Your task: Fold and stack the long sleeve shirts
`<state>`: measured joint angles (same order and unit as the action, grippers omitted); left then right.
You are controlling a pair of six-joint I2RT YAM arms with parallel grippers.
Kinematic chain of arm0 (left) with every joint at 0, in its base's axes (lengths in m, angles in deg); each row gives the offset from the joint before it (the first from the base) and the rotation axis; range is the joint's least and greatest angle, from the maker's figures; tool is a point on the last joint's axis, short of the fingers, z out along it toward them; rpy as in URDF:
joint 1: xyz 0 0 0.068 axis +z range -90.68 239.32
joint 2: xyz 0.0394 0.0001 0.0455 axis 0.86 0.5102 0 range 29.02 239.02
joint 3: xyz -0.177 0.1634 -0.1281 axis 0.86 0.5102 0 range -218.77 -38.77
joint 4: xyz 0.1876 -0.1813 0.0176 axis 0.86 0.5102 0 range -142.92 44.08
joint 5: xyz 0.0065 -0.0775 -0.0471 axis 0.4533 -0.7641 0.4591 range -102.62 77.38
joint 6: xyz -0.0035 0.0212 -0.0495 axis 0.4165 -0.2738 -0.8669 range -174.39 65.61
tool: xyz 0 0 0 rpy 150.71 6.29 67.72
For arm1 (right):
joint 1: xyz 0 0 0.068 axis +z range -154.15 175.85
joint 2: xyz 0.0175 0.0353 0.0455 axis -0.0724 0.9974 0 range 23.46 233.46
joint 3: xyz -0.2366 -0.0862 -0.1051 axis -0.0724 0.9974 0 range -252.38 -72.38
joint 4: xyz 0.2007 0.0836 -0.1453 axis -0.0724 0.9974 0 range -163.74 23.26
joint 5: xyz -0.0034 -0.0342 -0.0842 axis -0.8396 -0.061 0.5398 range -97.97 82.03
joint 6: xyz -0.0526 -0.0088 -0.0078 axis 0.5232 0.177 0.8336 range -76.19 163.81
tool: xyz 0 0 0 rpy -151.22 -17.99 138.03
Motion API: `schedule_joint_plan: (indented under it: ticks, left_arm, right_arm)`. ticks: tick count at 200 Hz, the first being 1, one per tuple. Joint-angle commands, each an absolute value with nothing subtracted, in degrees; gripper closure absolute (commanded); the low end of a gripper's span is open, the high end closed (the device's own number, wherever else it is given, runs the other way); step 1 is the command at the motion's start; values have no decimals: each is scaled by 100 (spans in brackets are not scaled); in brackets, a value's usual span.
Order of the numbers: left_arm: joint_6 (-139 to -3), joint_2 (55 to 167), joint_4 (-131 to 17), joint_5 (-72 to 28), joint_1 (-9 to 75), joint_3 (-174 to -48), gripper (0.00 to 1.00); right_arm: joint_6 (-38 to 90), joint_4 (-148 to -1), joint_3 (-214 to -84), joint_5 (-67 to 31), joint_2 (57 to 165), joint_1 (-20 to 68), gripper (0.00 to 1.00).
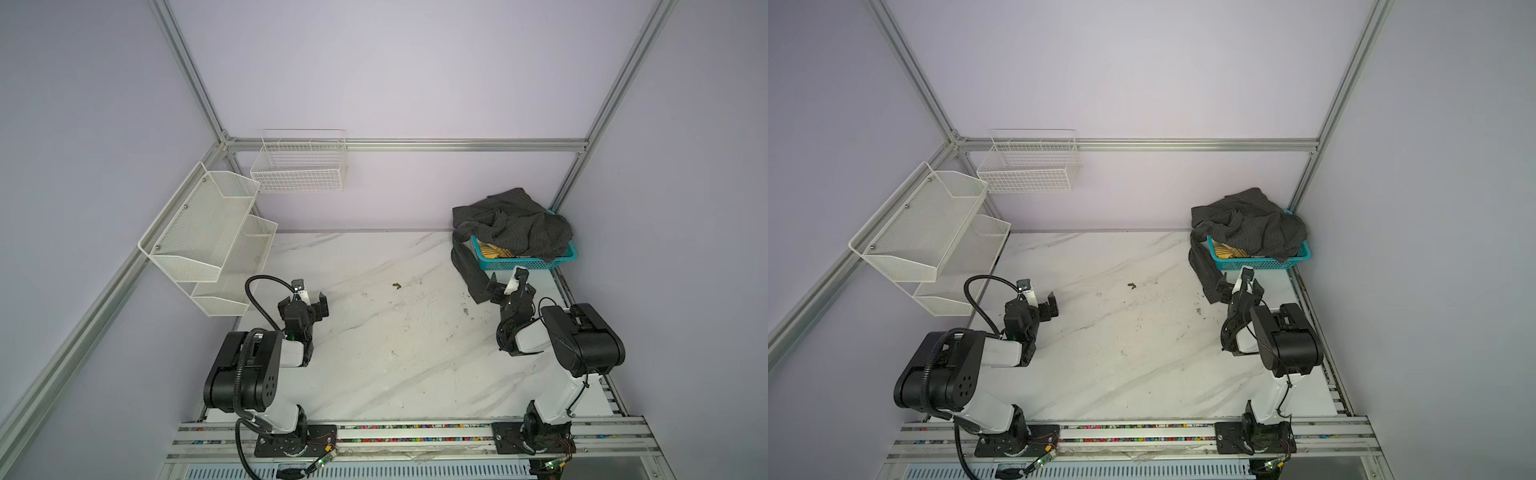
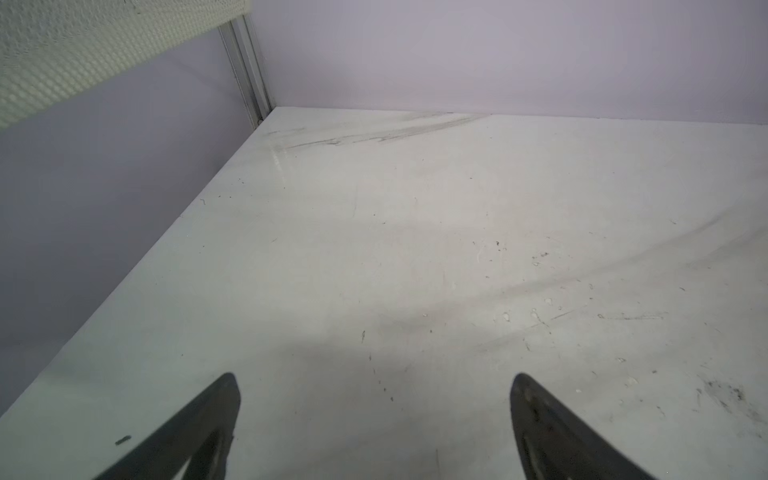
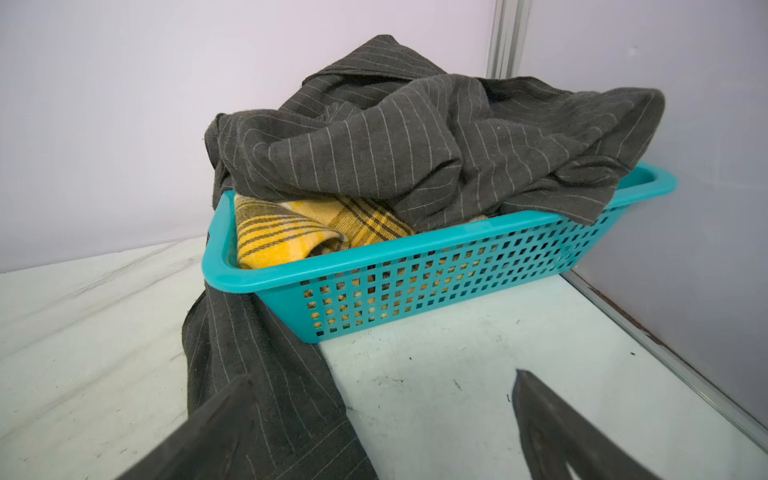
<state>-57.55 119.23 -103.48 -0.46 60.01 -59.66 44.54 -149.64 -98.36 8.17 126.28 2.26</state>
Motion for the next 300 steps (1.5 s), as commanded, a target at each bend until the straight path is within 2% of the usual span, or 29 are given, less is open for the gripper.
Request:
schedule_joint_plan:
  ticks: [1, 159, 166, 177, 184, 197, 209, 217, 224, 231, 238, 257, 280, 300]
  left_arm:
    - [-5729, 11832, -10652, 58, 6023, -6016, 0]
    - [-5684, 11841, -10507, 2, 6028, -6096, 0]
    - [-5696, 11804, -10454, 9, 6027, -6102, 0]
    - [-5562, 11666, -10496, 105, 5997, -6161, 0]
    - [-5589, 11362, -9478, 239, 5944, -6539, 0]
    - [-5847, 10950, -7676, 430, 5932, -7470, 0]
    - [-6603, 10601, -6775, 633, 5932, -8179, 0]
    - [-7158, 10460, -6369, 446, 5924, -8592, 0]
    - [-7560, 10403, -6077, 348, 5861, -8911, 0]
    - [-7868, 10412, -5772, 338, 5702, -9267, 0]
    - [-8090, 10478, -5534, 260, 5483, -9599, 1]
    - [-7815, 10763, -4925, 220, 4660, -10301, 0]
    - [-7546, 10940, -4636, 69, 3857, -10566, 0]
    - [-7822, 10894, -4602, -295, 3608, -10460, 0]
  right_arm:
    - [4575, -15185, -9856, 719, 12576, 217, 3]
    - [4567, -15177, -9850, 706, 12563, 217, 3]
    - [4610, -15227, -9883, 1013, 12502, 255, 3]
    - [4603, -13689, -10409, 1756, 11873, 500, 3]
    - [4430, -12445, -11077, 1928, 11455, 548, 3]
    - [3107, -9739, -12659, 2005, 11028, 546, 3]
    - [2505, -8373, -13775, 2206, 11068, 550, 3]
    - [1928, -8184, -13952, 2322, 11228, 527, 3]
    - [1511, -7824, -14189, 1802, 11362, 311, 3]
    - [1433, -7605, -14453, 1310, 11556, 151, 7]
    - [1428, -7147, -14864, 1382, 11809, 138, 10]
    - [1380, -6122, -16235, 1509, 12561, 167, 12]
    - [1597, -5097, -17868, 1466, 13530, 165, 12]
    - [1874, -5003, -18338, 1633, 13939, 165, 15]
